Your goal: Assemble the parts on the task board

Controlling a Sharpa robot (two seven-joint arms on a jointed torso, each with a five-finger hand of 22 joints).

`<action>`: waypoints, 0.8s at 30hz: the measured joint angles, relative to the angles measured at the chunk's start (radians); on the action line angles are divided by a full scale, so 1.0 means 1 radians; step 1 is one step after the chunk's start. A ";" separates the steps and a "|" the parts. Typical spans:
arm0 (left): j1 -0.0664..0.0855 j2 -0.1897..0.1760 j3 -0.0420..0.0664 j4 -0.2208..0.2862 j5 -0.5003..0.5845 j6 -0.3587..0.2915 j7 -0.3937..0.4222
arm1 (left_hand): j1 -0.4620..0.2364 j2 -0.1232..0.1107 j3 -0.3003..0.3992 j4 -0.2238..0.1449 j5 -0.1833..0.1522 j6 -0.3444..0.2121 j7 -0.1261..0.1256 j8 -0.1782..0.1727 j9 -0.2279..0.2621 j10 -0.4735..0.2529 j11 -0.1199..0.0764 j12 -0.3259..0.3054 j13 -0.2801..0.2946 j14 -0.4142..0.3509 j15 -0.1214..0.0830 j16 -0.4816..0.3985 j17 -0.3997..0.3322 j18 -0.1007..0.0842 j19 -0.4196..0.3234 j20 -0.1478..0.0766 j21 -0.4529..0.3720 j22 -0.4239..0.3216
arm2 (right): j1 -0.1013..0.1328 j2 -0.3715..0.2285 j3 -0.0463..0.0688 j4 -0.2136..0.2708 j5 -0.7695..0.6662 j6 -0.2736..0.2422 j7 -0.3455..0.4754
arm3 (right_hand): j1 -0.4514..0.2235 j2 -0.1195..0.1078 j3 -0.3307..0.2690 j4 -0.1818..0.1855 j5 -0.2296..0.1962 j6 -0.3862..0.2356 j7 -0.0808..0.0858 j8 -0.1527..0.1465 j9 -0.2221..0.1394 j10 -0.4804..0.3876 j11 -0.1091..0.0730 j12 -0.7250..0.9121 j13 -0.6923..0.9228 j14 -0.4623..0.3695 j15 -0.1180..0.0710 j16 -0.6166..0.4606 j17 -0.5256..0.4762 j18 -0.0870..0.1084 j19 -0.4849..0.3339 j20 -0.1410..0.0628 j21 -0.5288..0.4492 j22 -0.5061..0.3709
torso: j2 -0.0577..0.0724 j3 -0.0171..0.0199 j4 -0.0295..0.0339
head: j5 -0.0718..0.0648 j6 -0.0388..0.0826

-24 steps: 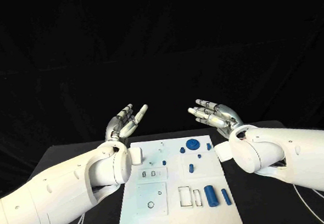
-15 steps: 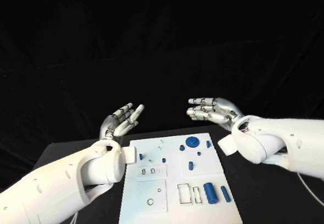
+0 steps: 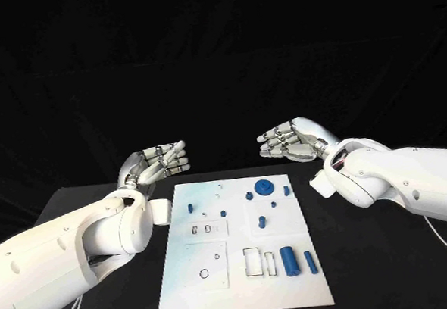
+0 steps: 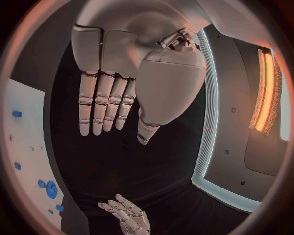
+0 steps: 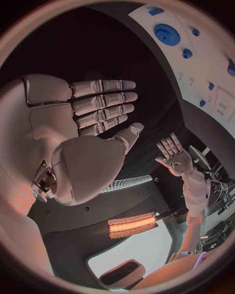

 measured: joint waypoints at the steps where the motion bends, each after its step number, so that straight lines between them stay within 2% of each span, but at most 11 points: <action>1: 0.003 -0.006 0.000 0.009 -0.003 0.007 -0.001 | 0.000 0.000 -0.003 -0.003 0.000 0.010 0.003 0.000 0.000 0.013 -0.003 0.000 0.000 0.019 -0.004 0.000 0.005 0.000 0.013 -0.002 0.007 0.002 | 0.004 0.000 0.000 -0.004 -0.025 0.002 -0.008 | 0.001 -0.001 0.005 -0.005 -0.004 0.016 0.004 0.002 0.001 0.017 -0.005 0.000 0.000 0.020 -0.006 0.004 0.003 0.000 0.019 -0.006 0.012 0.004 | 0.005 -0.0012 0.0007 | -0.002 0.001; 5: 0.015 -0.029 0.000 0.047 -0.014 0.035 -0.008 | 0.005 0.005 -0.007 -0.015 0.000 0.039 -0.001 0.000 0.000 0.049 -0.010 0.000 0.001 0.073 -0.016 0.007 0.018 0.000 0.054 -0.013 0.027 0.006 | 0.018 0.005 0.001 -0.019 -0.142 0.013 -0.054 | 0.009 -0.009 0.022 -0.022 -0.005 0.065 -0.002 0.004 0.002 0.074 -0.023 0.000 0.001 0.093 -0.030 0.016 0.015 0.000 0.087 -0.030 0.059 0.025 | 0.025 -0.0054 0.0036 | -0.008 0.006; 7: 0.020 -0.041 0.000 0.065 -0.019 0.047 -0.011 | 0.010 0.010 -0.007 -0.020 0.000 0.047 0.001 0.000 0.000 0.060 -0.014 0.000 0.001 0.090 -0.019 0.007 0.022 0.000 0.065 -0.019 0.030 0.007 | 0.023 0.008 0.001 -0.023 -0.203 0.020 -0.079 | 0.012 -0.017 0.027 -0.027 -0.005 0.086 -0.009 0.004 0.004 0.101 -0.032 0.000 0.004 0.131 -0.043 0.021 0.025 0.000 0.116 -0.044 0.085 0.038 | 0.036 -0.0084 0.0054 | -0.011 0.009; 9: 0.027 -0.057 0.000 0.088 -0.023 0.060 -0.015 | 0.015 0.015 -0.013 -0.033 0.000 0.068 -0.003 0.000 -0.001 0.086 -0.018 0.000 0.001 0.124 -0.028 0.007 0.033 0.016 0.097 -0.024 0.047 0.011 | 0.030 0.012 0.001 -0.025 -0.281 0.027 -0.112 | 0.005 -0.028 0.030 -0.030 -0.005 0.106 -0.018 0.004 0.005 0.128 -0.042 0.000 0.006 0.172 -0.057 0.033 0.037 0.000 0.147 -0.058 0.115 0.053 | 0.049 -0.0111 0.0081 | -0.016 0.013; 13: 0.041 -0.085 0.001 0.133 -0.026 0.077 -0.021 | 0.015 0.015 -0.015 -0.035 0.000 0.070 -0.004 0.000 -0.002 0.088 -0.017 -0.005 0.001 0.126 -0.028 0.007 0.034 0.016 0.099 -0.025 0.048 0.011 | 0.038 0.021 0.002 -0.023 -0.431 0.041 -0.178 | -0.005 -0.049 0.030 -0.030 0.006 0.143 -0.037 0.008 0.009 0.173 -0.067 0.000 0.012 0.274 -0.090 0.070 0.074 0.000 0.214 -0.091 0.187 0.093 | 0.073 -0.0166 0.0141 | -0.024 0.023; 15: 0.047 -0.097 0.001 0.154 -0.026 0.084 -0.023 | 0.015 0.016 -0.016 -0.036 0.000 0.070 -0.004 0.000 -0.002 0.088 -0.017 -0.005 0.001 0.126 -0.028 0.007 0.034 0.016 0.099 -0.025 0.048 0.011 | 0.039 0.027 0.002 -0.022 -0.498 0.047 -0.208 | -0.019 -0.090 0.030 -0.029 0.036 0.182 -0.061 0.008 0.014 0.215 -0.094 -0.016 0.022 0.432 -0.138 0.159 0.156 0.001 0.326 -0.142 0.313 0.165 | 0.084 -0.0185 0.0174 | -0.028 0.028; 16: 0.049 -0.103 0.001 0.168 -0.026 0.088 -0.024 | 0.015 0.015 -0.016 -0.036 0.000 0.070 -0.004 0.000 -0.002 0.088 -0.017 -0.005 0.001 0.126 -0.028 0.007 0.034 0.016 0.099 -0.025 0.048 0.011 | 0.040 0.033 0.002 -0.022 -0.540 0.051 -0.228 | -0.028 -0.098 0.030 -0.022 0.045 0.187 -0.066 0.008 0.014 0.216 -0.096 -0.019 0.025 0.455 -0.149 0.193 0.186 0.000 0.354 -0.154 0.349 0.187 | 0.091 -0.0197 0.0194 | -0.029 0.032; 19: 0.054 -0.114 0.003 0.201 -0.026 0.095 -0.027 | 0.015 0.015 -0.016 -0.036 0.000 0.070 -0.004 0.000 -0.002 0.088 -0.017 -0.005 0.001 0.126 -0.028 0.007 0.034 0.016 0.099 -0.025 0.048 0.011 | 0.041 0.049 0.002 -0.026 -0.635 0.061 -0.274 | -0.034 -0.117 0.042 -0.003 0.051 0.190 -0.070 -0.002 0.014 0.201 -0.108 -0.019 0.036 0.466 -0.157 0.293 0.273 0.001 0.380 -0.171 0.418 0.237 | 0.110 -0.0221 0.0242 | -0.034 0.042; 21: 0.057 -0.119 0.005 0.217 -0.026 0.099 -0.029 | 0.019 0.012 -0.019 -0.038 0.000 0.070 -0.004 0.000 -0.003 0.088 -0.017 -0.005 0.001 0.126 -0.028 0.007 0.034 0.016 0.101 -0.027 0.048 0.011 | 0.041 0.059 0.002 -0.031 -0.683 0.068 -0.298 | -0.037 -0.120 0.048 0.008 0.051 0.190 -0.070 -0.004 0.014 0.185 -0.104 -0.019 0.043 0.466 -0.157 0.349 0.318 0.000 0.395 -0.173 0.465 0.285 | 0.120 -0.0233 0.0275 | -0.035 0.046; 23: 0.059 -0.123 0.006 0.230 -0.026 0.103 -0.030 | 0.019 0.012 -0.019 -0.038 0.000 0.070 -0.004 0.000 -0.003 0.088 -0.017 -0.009 0.001 0.126 -0.028 0.004 0.034 0.016 0.102 -0.029 0.048 0.011 | 0.040 0.070 0.002 -0.035 -0.730 0.077 -0.321 | -0.034 -0.126 0.059 0.023 0.055 0.190 -0.070 -0.007 0.017 0.172 -0.104 -0.011 0.053 0.466 -0.157 0.452 0.399 -0.002 0.448 -0.174 0.595 0.446 | 0.131 -0.0250 0.0306 | -0.036 0.050; 24: 0.059 -0.124 0.007 0.234 -0.026 0.104 -0.031 | 0.019 0.012 -0.019 -0.038 0.000 0.070 -0.004 0.000 -0.003 0.088 -0.017 -0.009 0.001 0.126 -0.028 0.004 0.034 0.016 0.102 -0.029 0.048 0.011 | 0.040 0.074 0.002 -0.037 -0.746 0.080 -0.329 | -0.028 -0.135 0.064 0.030 0.055 0.190 -0.070 -0.012 0.017 0.168 -0.108 -0.008 0.059 0.466 -0.157 0.531 0.471 -0.015 0.471 -0.174 0.661 0.528 | 0.136 -0.0259 0.0319 | -0.036 0.051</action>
